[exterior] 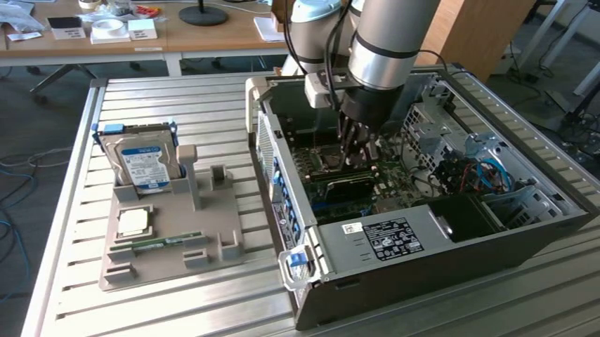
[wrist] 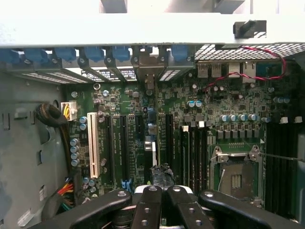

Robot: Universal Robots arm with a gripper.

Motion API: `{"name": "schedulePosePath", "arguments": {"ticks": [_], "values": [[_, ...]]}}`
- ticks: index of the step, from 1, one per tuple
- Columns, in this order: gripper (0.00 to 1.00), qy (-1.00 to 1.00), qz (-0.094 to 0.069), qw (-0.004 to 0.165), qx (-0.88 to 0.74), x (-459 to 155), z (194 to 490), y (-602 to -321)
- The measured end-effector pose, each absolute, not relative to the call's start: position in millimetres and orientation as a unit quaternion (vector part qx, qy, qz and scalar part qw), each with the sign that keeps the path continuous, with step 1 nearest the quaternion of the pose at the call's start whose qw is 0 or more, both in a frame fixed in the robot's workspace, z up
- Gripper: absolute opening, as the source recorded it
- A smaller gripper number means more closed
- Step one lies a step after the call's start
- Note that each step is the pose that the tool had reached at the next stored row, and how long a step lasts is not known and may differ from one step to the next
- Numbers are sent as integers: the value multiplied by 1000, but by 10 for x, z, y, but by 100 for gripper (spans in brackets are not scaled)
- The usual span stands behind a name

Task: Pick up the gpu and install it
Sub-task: 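Press down on the gpu until it lock into place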

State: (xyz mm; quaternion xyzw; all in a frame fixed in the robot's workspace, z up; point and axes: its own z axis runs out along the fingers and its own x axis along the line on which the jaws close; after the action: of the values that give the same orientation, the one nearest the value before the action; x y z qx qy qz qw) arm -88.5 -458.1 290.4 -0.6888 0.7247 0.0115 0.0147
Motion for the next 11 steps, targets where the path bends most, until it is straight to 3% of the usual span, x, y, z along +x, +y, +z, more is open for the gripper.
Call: {"name": "schedulePosePath", "arguments": {"ticks": [11], "values": [[11,725,11,15,-689,-885,2835,-4581]]}}
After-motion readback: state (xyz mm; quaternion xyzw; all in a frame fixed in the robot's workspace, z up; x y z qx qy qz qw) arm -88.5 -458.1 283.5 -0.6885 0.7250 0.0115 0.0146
